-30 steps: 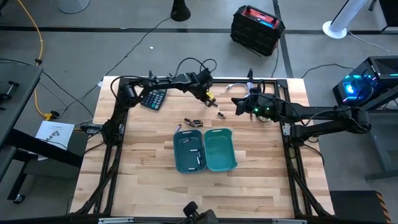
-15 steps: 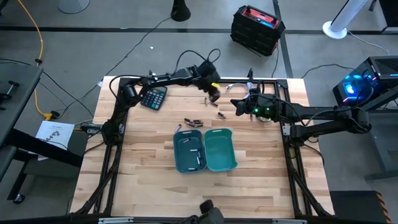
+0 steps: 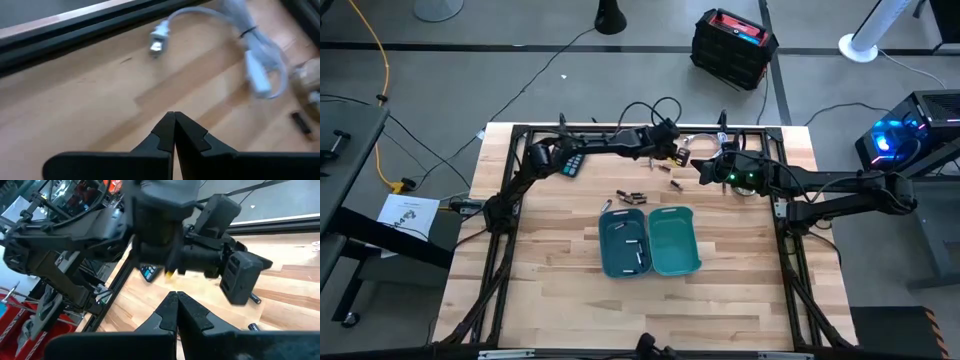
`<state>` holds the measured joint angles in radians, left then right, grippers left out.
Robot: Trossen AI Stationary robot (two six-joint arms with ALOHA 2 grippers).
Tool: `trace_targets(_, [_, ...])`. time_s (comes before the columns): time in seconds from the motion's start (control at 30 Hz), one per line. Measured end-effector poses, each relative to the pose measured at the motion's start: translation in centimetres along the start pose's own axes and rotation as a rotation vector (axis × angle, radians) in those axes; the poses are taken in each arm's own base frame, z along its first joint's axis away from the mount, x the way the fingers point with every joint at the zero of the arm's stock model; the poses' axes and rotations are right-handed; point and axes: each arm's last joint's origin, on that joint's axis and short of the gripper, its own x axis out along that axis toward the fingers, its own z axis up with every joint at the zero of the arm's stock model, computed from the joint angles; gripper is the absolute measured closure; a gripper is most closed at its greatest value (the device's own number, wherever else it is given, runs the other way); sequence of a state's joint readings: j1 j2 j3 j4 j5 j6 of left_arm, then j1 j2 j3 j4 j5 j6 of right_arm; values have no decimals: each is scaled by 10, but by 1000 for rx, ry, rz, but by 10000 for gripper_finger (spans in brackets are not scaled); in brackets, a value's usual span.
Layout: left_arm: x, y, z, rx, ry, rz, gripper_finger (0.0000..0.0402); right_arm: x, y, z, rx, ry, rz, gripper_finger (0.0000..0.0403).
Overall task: Sort batteries
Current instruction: Put the silver battery into the blue bin
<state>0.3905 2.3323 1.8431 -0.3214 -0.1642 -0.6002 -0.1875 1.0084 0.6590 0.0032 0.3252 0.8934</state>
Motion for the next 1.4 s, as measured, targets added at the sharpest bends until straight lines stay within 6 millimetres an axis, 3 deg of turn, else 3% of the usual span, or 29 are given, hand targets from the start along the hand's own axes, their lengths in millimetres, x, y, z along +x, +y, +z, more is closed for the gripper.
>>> trace_targets(0.17, [-11, -12, 7, -129, -54, -72, 401, 0, 0, 0, -5, 4, -5, 402])
trace_targets(0.33, [-32, -47, 14, 25, -167, -183, 401, 1, -3, 1, -21, 4, -21, 402])
trace_targets(0.53, [-16, -51, -33, 35, -11, -83, 401, 0, -3, 2, -36, 1, -22, 402])
trace_targets(0.6, [-16, -58, -43, 6, -43, -107, 401, -1, -3, 2, -37, 2, -21, 402])
trace_targets(0.73, [-7, -44, -63, -86, 8, -53, 401, -2, -3, 3, -35, -3, -14, 402])
trace_targets(0.83, [1, -34, -66, -93, -39, -16, 401, -3, -3, 4, -34, -1, -7, 402])
trace_targets(1.0, [-6, -44, -70, 2, -29, -27, 401, -3, -2, 4, -16, 7, 2, 402])
trace_targets(1.13, [-3, -39, -72, -12, -60, 46, 401, -3, -2, 3, -6, 23, 15, 402])
trace_targets(1.23, [-5, -39, -69, 4, -24, -1, 401, -4, -2, 3, -4, 27, 21, 402])
trace_targets(1.3, [-13, -45, -71, 97, 70, -109, 401, -5, -1, 4, -1, 42, 41, 402])
trace_targets(1.4, [-49, -61, -63, 239, 109, -198, 401, -9, 0, 7, -4, 30, 62, 402])
